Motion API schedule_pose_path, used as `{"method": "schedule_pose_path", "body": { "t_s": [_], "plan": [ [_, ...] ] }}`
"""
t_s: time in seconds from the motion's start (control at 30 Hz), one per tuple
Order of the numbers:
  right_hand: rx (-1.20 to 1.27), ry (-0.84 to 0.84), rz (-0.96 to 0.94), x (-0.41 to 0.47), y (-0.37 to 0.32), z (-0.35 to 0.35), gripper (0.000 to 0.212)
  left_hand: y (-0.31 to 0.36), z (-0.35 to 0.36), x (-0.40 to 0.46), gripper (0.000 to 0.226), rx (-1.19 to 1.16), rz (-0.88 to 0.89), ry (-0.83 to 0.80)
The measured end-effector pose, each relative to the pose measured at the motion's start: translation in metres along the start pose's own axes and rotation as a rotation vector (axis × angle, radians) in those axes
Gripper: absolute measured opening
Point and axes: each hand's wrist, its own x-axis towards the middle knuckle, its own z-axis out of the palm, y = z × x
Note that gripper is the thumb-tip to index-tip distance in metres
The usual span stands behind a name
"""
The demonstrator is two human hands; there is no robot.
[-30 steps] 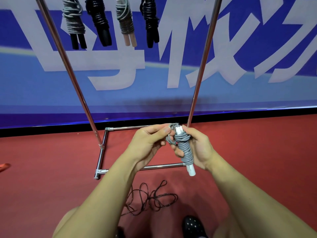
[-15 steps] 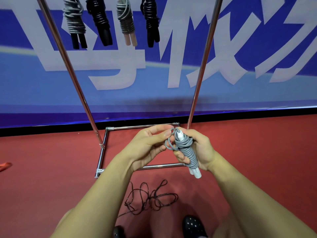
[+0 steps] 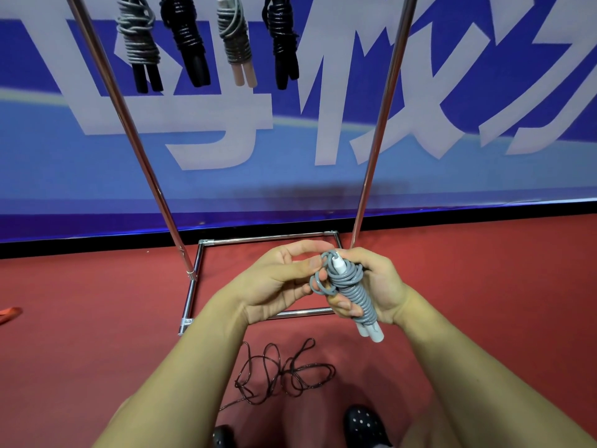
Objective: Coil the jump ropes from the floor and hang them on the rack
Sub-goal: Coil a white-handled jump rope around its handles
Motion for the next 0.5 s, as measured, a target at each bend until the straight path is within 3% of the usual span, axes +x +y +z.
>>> {"method": "schedule_pose_path", "body": {
  "t_s": [0.13, 0.27, 0.4, 0.5],
  "plan": [
    [0.023, -0.02, 0.014, -0.0011, 0.0014, 0.0008, 0.042, -0.0003, -0.0018, -0.0009, 0.045, 0.019, -0.019, 0.006],
    [0.022, -0.006, 0.036, -0.0014, 0.002, 0.0021, 0.043, 0.0025, 0.0001, -0.0032, 0.022, 0.044, -0.024, 0.048],
    [-0.059, 0.008, 0.06, -0.0007, 0.0033, -0.0005, 0.046, 0.0017, -0.0041, -0.0046, 0.009, 0.21, -0.029, 0.075],
    [-0.092, 0.01, 0.067, -0.0011, -0.0007, 0.0012, 0.054, -0.0009, -0.0028, -0.0033, 0.009, 0.205, 0.016, 0.121]
  ]
}}
